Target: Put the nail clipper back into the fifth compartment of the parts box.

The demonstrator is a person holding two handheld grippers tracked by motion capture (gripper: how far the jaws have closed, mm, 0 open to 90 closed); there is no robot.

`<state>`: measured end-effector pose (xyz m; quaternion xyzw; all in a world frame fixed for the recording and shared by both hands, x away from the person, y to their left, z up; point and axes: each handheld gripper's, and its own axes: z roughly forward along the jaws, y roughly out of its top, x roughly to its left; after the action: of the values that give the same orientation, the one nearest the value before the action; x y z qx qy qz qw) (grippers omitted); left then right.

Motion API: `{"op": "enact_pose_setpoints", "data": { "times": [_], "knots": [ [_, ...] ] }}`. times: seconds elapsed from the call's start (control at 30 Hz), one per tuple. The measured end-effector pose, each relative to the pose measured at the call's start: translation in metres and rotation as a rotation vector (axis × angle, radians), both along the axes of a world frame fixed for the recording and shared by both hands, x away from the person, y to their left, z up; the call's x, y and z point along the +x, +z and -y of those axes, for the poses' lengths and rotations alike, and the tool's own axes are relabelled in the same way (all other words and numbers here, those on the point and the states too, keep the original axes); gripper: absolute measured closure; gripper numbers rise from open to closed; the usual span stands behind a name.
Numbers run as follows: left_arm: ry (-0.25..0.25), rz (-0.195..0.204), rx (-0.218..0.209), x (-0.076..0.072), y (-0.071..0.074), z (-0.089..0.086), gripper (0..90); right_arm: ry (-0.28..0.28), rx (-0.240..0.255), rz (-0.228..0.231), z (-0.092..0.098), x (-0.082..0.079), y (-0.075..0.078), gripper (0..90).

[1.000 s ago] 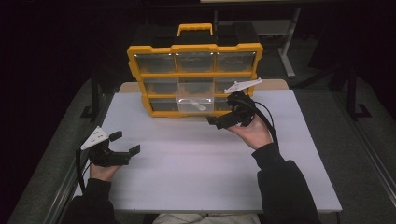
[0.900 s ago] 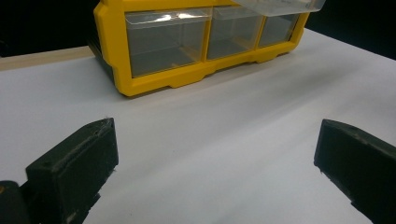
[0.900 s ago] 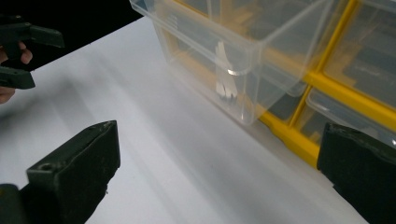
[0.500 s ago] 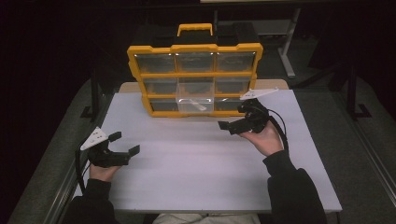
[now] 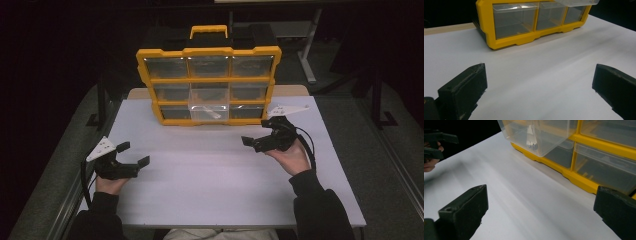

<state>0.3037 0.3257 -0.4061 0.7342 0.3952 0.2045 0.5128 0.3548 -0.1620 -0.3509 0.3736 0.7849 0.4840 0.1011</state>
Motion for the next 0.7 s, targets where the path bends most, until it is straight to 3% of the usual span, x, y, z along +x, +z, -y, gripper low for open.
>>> {"op": "enact_pose_setpoints", "data": {
  "times": [0.7],
  "knots": [
    [0.004, -0.013, 0.003, 0.000, -0.004, -0.001, 0.0, -0.051, 0.030, 0.019, 0.029, -0.017, -0.027, 0.0]
  ]
}}
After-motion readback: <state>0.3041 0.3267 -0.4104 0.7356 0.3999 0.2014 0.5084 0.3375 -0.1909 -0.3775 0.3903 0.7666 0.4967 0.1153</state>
